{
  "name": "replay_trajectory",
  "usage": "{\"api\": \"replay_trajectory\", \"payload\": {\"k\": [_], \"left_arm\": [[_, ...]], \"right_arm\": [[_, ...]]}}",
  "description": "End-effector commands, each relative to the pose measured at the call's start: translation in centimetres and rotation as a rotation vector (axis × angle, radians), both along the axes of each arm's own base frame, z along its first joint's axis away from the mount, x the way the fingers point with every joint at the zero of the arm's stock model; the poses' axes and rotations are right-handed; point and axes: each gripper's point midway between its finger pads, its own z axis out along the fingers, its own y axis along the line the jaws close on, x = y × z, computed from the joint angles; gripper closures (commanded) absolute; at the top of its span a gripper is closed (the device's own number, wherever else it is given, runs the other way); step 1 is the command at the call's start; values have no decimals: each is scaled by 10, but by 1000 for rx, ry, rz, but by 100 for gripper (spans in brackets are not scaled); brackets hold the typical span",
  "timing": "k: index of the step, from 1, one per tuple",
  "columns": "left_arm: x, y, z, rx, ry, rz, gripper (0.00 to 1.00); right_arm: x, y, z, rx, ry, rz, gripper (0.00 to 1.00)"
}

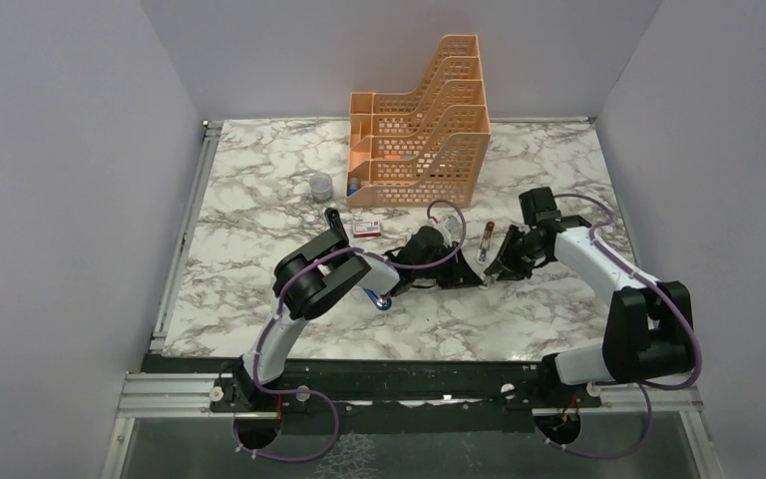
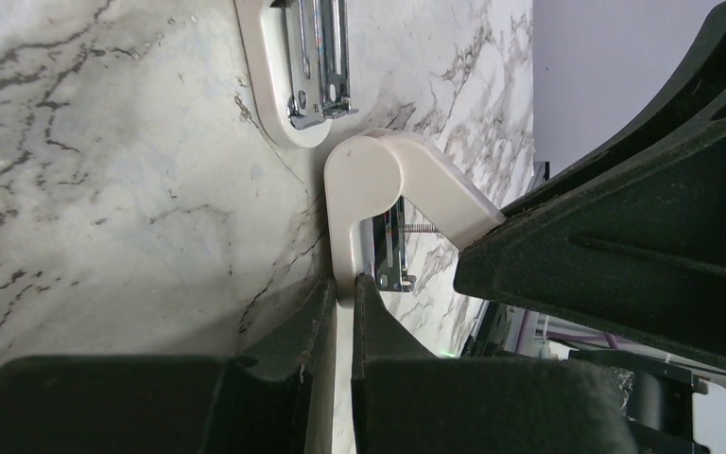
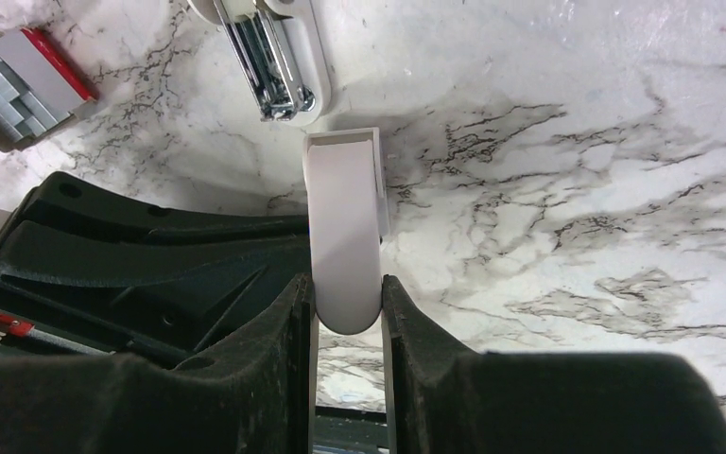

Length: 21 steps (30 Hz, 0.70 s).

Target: Load the staples into the stapler

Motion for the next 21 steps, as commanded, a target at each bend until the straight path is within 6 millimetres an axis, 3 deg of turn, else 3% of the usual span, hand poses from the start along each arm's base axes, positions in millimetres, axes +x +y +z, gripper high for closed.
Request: {"api": "replay_trajectory", "payload": {"k": [1, 8, 15, 21], "left_arm": [[-32, 27, -66, 198, 112, -53, 94], [-33, 29, -67, 206, 118, -54, 95], [-35, 30, -68, 209, 121, -57, 96], [-36, 31, -69, 209, 127, -58, 96]], "right_arm": [[53, -19, 16, -98, -176, -57, 73], [59, -28, 20, -146, -185, -85, 74], [60, -51, 15, -244, -182, -140, 75], [70, -57, 8, -283, -190, -145, 74]]}}
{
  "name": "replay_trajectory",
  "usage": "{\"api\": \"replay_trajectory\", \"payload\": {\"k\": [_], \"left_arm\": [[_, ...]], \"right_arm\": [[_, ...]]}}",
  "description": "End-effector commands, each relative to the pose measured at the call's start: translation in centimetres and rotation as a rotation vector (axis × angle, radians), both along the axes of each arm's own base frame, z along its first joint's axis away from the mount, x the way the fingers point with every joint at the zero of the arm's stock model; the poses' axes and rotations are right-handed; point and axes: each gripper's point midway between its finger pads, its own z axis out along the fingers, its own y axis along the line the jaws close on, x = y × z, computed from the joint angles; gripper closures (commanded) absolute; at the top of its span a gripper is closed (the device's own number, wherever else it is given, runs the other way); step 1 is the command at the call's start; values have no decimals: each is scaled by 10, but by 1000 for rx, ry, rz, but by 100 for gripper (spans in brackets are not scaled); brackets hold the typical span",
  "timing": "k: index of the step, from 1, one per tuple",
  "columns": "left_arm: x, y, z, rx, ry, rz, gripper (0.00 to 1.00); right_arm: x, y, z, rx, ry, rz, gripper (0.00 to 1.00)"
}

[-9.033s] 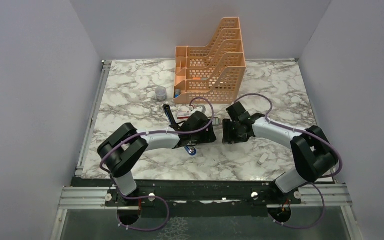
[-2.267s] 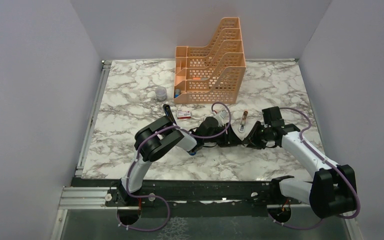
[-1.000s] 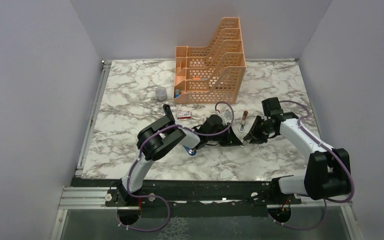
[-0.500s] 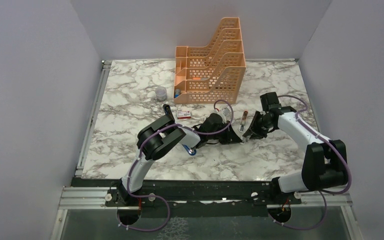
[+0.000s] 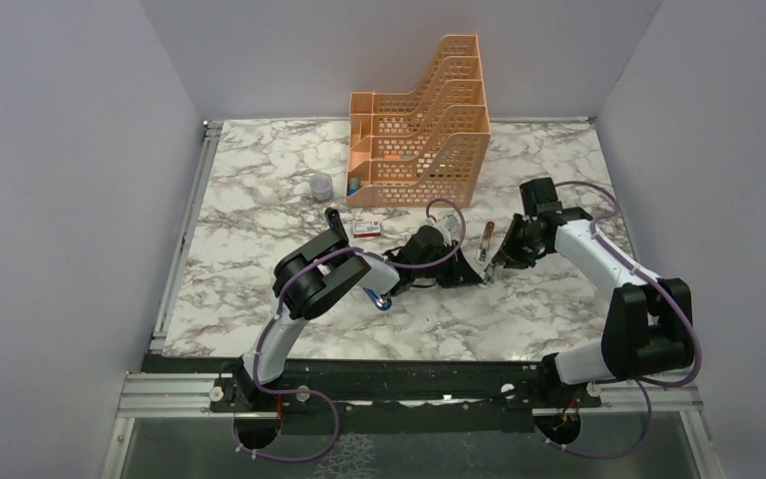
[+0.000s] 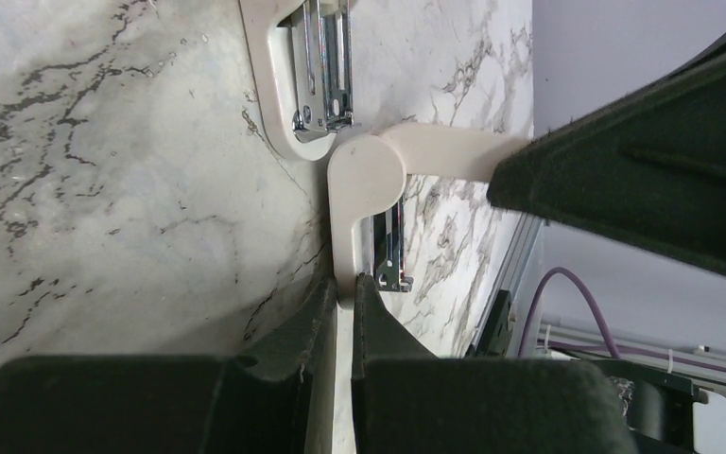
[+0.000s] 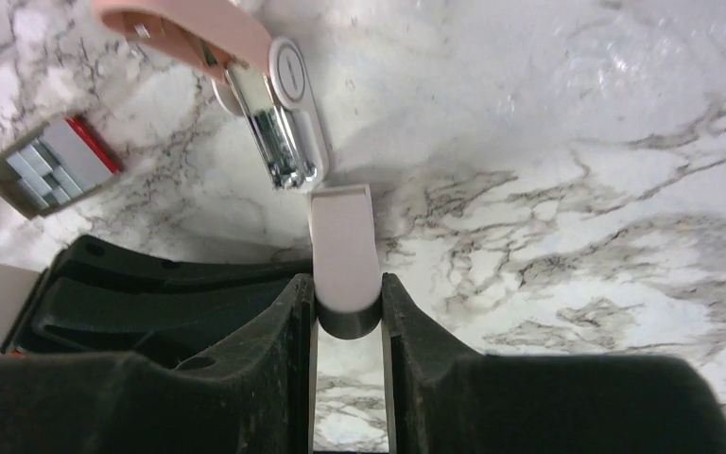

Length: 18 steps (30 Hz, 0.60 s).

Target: Load the staples into the stapler

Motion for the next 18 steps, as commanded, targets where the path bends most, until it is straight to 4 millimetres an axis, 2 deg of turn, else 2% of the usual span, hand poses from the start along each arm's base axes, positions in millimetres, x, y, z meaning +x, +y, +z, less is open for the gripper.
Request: {"api": "replay_trajectory", "payload": {"k": [1, 10, 15, 18], "left_arm": [[-41, 30, -70, 206, 138, -79, 96], [-42, 30, -69, 204, 141, -81, 95], [-41, 28, -67, 200, 136, -85, 92], [-41, 27, -65, 196, 135, -87, 85]], "right_arm": [[47, -41, -3, -180, -129, -107, 74], [49, -35, -16, -161, -112, -74, 67], [45, -24, -11, -106, -130, -25, 55], [39, -16, -9, -67, -131, 14, 45]]}}
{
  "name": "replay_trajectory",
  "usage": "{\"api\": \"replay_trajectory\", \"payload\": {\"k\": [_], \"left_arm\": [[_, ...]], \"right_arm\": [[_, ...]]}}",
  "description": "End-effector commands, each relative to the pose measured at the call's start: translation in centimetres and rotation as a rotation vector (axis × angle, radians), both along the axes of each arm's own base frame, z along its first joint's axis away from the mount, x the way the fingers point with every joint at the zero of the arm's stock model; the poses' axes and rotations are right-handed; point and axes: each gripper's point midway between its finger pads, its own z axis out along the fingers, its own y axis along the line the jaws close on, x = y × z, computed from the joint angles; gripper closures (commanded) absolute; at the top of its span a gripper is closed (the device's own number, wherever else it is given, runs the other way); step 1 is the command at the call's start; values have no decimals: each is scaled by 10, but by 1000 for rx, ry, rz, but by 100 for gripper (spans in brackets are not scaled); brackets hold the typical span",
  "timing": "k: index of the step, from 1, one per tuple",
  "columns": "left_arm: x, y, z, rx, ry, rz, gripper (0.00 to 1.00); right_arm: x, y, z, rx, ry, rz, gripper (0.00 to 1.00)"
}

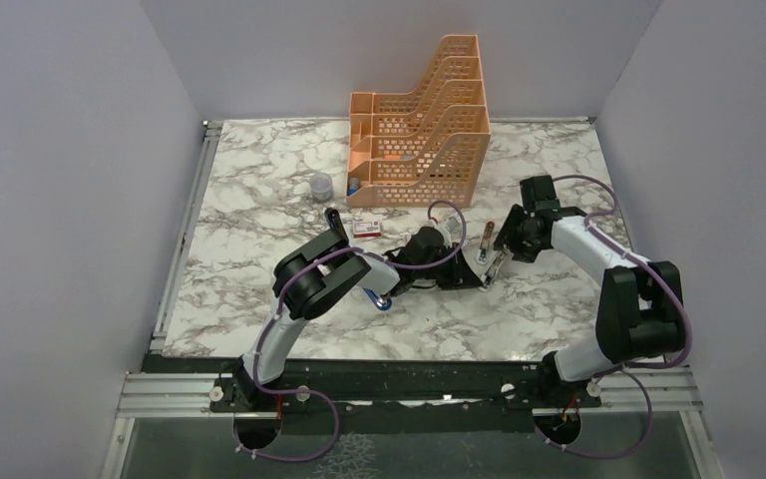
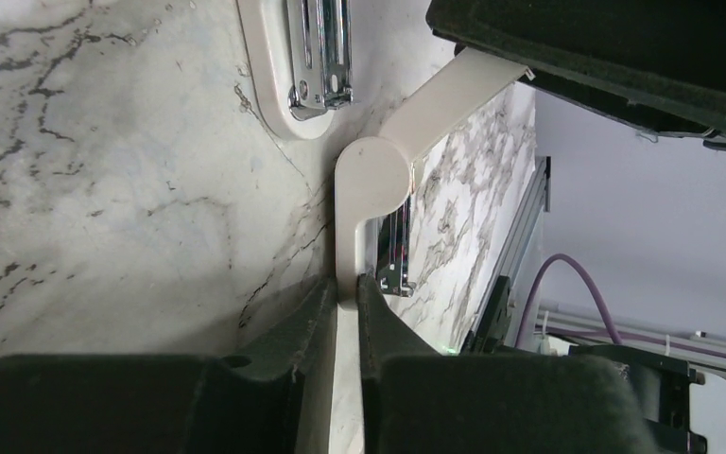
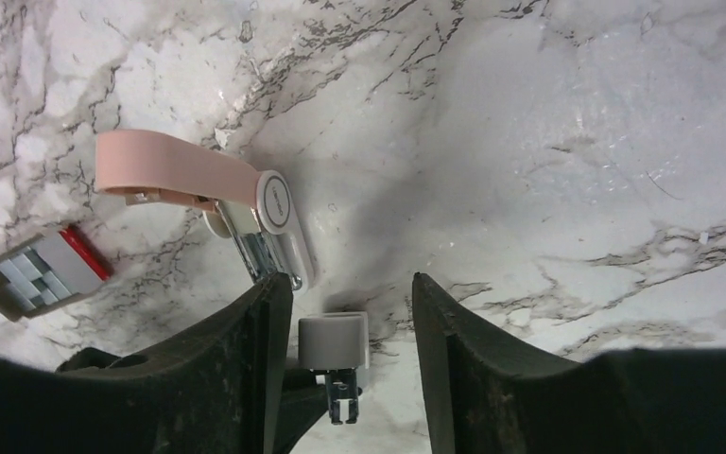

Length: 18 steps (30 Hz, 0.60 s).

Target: Load the staples into the stapler

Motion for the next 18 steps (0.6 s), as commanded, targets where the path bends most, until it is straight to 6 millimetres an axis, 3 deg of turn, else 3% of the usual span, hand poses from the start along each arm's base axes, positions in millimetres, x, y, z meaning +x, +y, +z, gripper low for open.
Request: {"api": "replay_trajectory", "payload": {"k": [1, 6, 18], "left_arm": [[-36, 26, -63, 191, 121, -67, 82], [-31, 26, -60, 198, 115, -56, 66], [-30, 32, -65, 232, 119, -39, 70]], "right_arm": [[-3, 4, 6, 25, -38, 49, 43], [-16, 15, 0, 82, -24, 100, 39], [-39, 29, -18, 126, 27, 189, 38]]}}
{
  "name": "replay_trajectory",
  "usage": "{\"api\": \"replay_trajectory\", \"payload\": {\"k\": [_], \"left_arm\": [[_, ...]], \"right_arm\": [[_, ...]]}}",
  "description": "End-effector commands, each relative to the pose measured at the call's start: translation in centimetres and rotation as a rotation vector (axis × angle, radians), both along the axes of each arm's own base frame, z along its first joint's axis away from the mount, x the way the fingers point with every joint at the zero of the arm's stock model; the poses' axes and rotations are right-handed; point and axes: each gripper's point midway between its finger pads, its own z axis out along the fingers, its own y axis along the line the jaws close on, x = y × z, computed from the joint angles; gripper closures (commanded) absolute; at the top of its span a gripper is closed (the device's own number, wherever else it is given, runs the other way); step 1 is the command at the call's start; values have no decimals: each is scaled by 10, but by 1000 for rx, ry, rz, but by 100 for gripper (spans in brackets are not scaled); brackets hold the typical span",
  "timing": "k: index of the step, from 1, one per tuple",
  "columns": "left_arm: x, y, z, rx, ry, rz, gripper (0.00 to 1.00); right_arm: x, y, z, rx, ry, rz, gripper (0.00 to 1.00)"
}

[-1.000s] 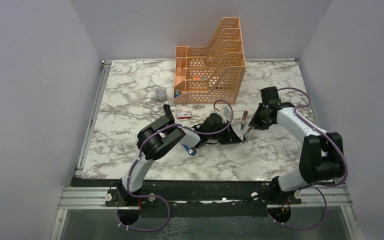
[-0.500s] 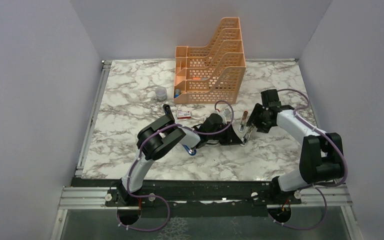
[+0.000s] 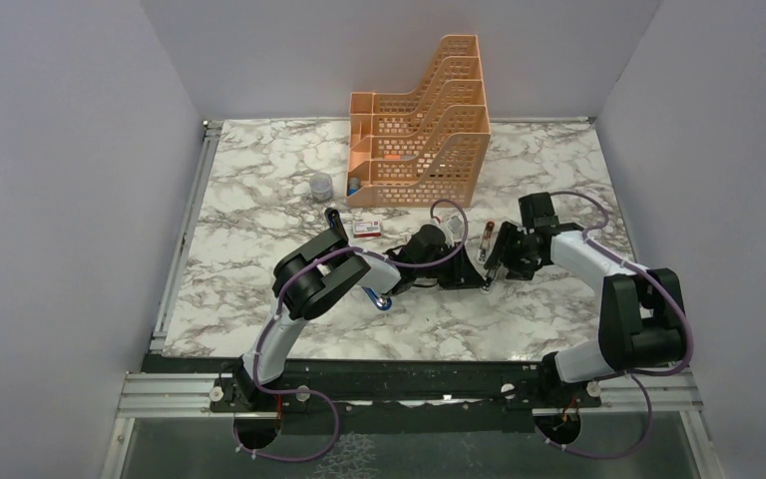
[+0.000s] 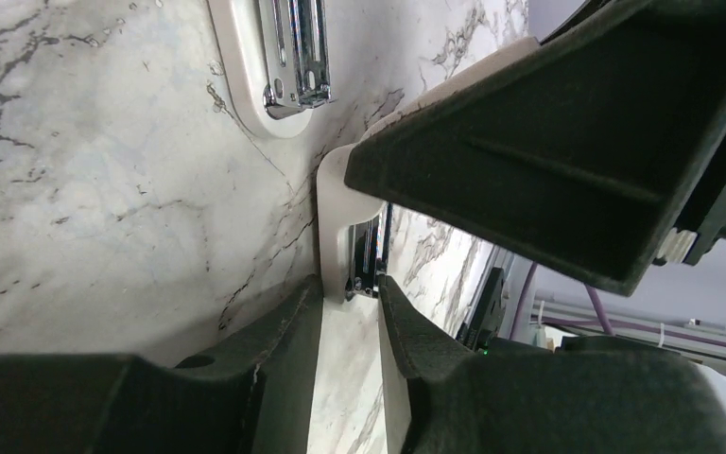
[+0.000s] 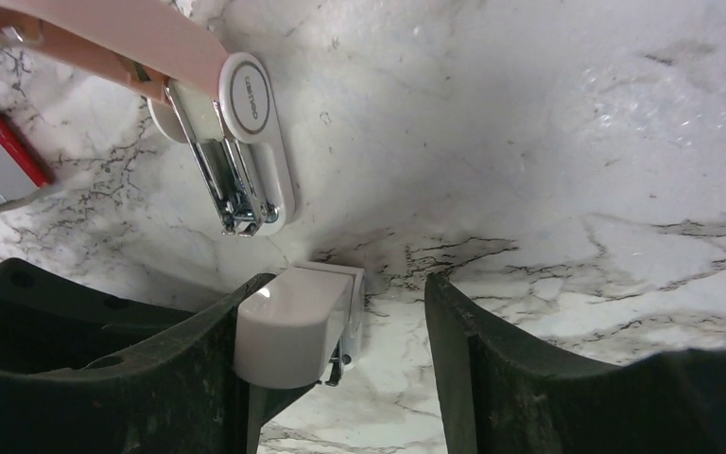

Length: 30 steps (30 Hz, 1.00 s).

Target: Load the staples into the stapler

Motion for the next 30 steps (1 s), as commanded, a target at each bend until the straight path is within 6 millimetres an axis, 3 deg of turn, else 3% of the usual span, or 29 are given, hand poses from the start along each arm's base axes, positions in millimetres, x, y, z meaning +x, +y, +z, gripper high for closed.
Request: {"api": "replay_trajectory", "payload": {"k": [1, 6, 12, 16, 24, 30], "left_arm": [[-27, 35, -67, 233, 109, -15, 70], [-24, 36, -58, 236, 76, -7, 66], [-12, 43, -41, 283, -6, 24, 56], [0, 54, -22, 347, -86, 59, 52], [22, 77, 21, 454, -240, 127, 45], [37, 95, 49, 509, -318, 205, 42]], "right_arm": [[-4, 11, 2, 33, -24, 67, 38], [-8, 13, -4, 24, -9, 87, 40], [-9, 12, -8, -18, 8, 66, 55], [-5, -5, -7, -107, 5, 3, 66], [15, -43, 4, -317, -13, -106, 70], [26, -57, 6, -384, -53, -184, 70]]}}
